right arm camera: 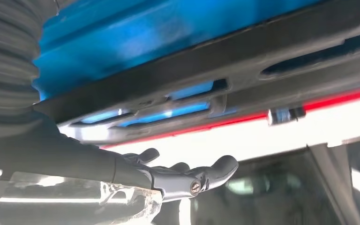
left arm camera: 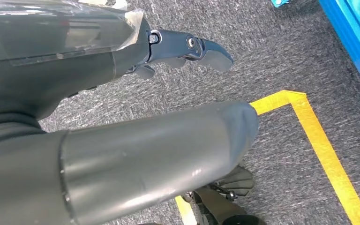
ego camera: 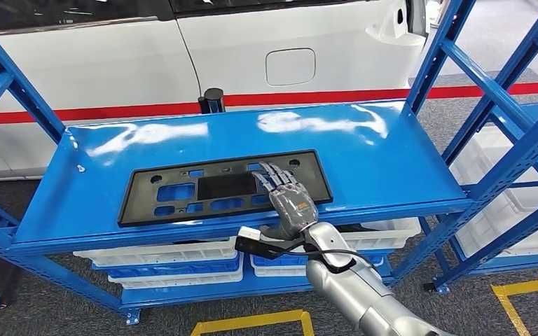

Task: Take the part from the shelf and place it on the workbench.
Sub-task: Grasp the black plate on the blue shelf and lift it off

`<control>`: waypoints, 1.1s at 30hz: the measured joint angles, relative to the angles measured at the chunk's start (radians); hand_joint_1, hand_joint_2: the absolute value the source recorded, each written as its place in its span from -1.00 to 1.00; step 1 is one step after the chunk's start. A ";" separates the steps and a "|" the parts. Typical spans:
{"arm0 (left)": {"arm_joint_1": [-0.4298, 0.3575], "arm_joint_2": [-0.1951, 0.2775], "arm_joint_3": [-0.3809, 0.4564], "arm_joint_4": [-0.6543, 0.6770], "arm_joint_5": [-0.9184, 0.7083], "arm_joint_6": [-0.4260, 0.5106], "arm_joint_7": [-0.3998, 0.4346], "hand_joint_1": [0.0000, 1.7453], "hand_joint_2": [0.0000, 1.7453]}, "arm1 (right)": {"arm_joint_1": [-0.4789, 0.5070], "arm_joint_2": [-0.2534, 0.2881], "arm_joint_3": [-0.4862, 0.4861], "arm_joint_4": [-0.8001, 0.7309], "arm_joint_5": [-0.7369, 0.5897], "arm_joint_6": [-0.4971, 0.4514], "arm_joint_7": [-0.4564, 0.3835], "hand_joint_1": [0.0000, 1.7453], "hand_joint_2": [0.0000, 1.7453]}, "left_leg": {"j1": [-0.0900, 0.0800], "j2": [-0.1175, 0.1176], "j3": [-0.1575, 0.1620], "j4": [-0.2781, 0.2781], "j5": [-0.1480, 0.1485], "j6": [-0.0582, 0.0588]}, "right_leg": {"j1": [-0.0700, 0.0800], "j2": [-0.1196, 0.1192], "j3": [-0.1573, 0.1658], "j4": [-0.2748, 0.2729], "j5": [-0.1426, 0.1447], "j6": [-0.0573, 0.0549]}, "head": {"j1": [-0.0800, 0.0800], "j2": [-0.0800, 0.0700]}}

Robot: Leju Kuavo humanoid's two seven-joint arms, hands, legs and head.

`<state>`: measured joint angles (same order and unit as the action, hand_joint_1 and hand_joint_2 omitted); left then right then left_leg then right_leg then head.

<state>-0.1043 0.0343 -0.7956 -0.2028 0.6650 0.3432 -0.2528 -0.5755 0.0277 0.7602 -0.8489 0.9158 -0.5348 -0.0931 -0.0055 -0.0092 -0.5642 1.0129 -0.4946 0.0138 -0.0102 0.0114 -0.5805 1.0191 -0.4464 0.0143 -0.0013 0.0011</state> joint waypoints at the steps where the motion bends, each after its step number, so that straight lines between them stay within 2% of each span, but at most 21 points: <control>1: 0.001 0.000 0.000 0.000 -0.002 0.001 0.000 -1.00 -1.00 | 0.016 -0.007 -0.011 -0.032 0.013 -0.019 0.004 -1.00 1.00 | 0.000 0.000 -0.001 0.000 0.009 0.001 | 0.000 0.000 -0.001 0.000 0.000 0.000 | 0.000 0.000; 4: 0.006 0.000 0.000 0.000 -0.006 0.003 0.000 -1.00 -1.00 | 0.032 -0.037 -0.066 -0.174 0.056 -0.067 0.036 -1.00 1.00 | 0.003 0.000 -0.006 0.000 0.036 -0.001 | 0.003 0.000 -0.005 0.002 0.002 -0.001 | 0.000 0.000; 8: 0.011 -0.001 -0.001 0.000 -0.008 0.004 0.000 -1.00 -1.00 | 0.027 -0.076 -0.133 -0.364 0.110 -0.058 0.064 -1.00 1.00 | 0.004 0.003 -0.006 0.000 0.039 -0.002 | 0.003 0.002 -0.007 0.002 0.004 0.000 | 0.000 0.000; 15: 0.011 -0.001 -0.001 0.000 -0.008 0.004 0.000 -1.00 -1.00 | 0.031 -0.082 -0.138 -0.396 0.120 -0.051 0.066 -1.00 1.00 | 0.003 0.003 -0.007 0.000 0.039 -0.002 | 0.003 0.002 -0.008 0.002 0.004 0.000 | 0.000 0.000; 22: 0.009 -0.001 -0.001 0.000 -0.012 0.004 -0.001 -1.00 -1.00 | 0.060 -0.125 -0.171 -0.563 0.152 -0.008 0.078 -1.00 1.00 | 0.003 0.002 -0.013 0.001 0.030 0.000 | 0.003 0.002 -0.013 0.002 -0.004 0.004 | 0.000 0.000; 27: 0.005 -0.002 -0.001 -0.003 -0.014 0.003 -0.002 -1.00 -1.00 | 0.072 -0.155 -0.159 -0.570 0.108 0.139 0.078 -1.00 1.00 | 0.003 0.002 -0.014 0.001 0.027 0.001 | 0.003 0.002 -0.014 0.001 -0.008 0.006 | 0.000 0.000; 33: 0.005 -0.002 -0.001 -0.003 -0.014 0.000 -0.003 -1.00 -1.00 | 0.069 -0.180 -0.123 -0.553 0.095 0.213 0.084 -1.00 1.00 | 0.003 0.002 -0.015 0.001 0.026 0.001 | 0.003 0.001 -0.014 0.001 -0.009 0.006 | 0.000 0.000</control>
<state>-0.0992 0.0328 -0.7961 -0.2056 0.6514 0.3434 -0.2556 -0.5068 -0.1524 0.6370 -1.4020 1.0107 -0.3216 -0.0091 -0.0022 -0.0073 -0.5790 1.0137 -0.4682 0.0149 -0.0075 0.0128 -0.5941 1.0206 -0.4549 0.0207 -0.0015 0.0011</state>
